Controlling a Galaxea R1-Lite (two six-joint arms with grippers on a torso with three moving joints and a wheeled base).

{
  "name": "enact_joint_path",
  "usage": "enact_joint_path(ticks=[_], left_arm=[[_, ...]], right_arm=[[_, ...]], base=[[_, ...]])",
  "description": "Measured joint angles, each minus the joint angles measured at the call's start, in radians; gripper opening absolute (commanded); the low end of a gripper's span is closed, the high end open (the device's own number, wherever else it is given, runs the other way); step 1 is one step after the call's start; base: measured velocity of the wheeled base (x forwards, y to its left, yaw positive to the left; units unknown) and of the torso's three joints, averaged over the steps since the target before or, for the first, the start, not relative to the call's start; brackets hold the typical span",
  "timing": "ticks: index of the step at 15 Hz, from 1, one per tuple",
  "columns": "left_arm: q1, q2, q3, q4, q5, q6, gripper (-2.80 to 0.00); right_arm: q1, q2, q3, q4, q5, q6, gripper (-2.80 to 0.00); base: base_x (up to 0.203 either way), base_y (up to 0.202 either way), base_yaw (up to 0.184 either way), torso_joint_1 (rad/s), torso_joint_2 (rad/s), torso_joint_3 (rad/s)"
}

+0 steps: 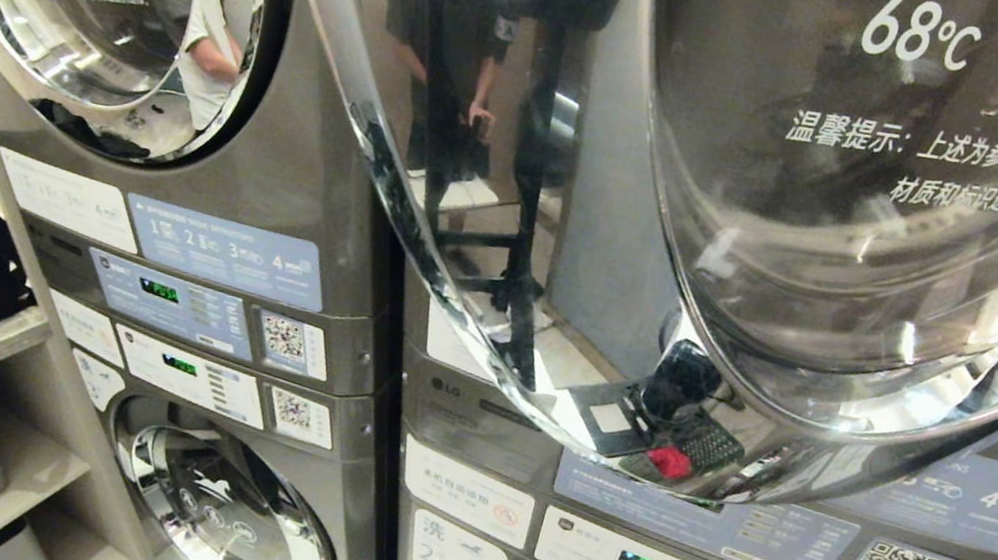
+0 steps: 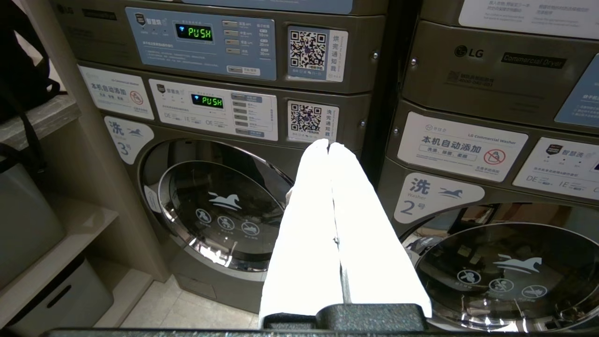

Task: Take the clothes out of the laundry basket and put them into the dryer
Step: Open the dryer

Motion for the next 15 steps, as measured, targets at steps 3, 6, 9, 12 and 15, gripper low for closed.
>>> enact_joint_path(ticks=[3,6,9,12,15], left_arm=[[0.000,0.000,0.000,0.000,0.000,0.000,-2.80],[0.000,0.000,0.000,0.000,0.000,0.000,-2.80],[0.000,0.000,0.000,0.000,0.000,0.000,-2.80],[0.000,0.000,0.000,0.000,0.000,0.000,-2.80],[0.000,0.000,0.000,0.000,0.000,0.000,-2.80]], right_arm=[[-0.348,-0.074,0.242,-0.050,0.183,0.010,-2.80],[-0.604,-0.285,0.507,-0.043,0.385,-0.029,-2.80],[-0.734,-0.533,0.594,0.015,0.488,-0.070,-2.80],[-0.790,-0.655,0.641,0.060,0.479,-0.136,-2.80],[-0.797,-0.692,0.647,0.058,0.486,-0.153,-2.80]], base=[[0.000,0.000,0.000,0.000,0.00,0.000],[0.000,0.000,0.000,0.000,0.00,0.000],[0.000,0.000,0.000,0.000,0.00,0.000],[0.000,0.000,0.000,0.000,0.00,0.000],[0.000,0.000,0.000,0.000,0.00,0.000]])
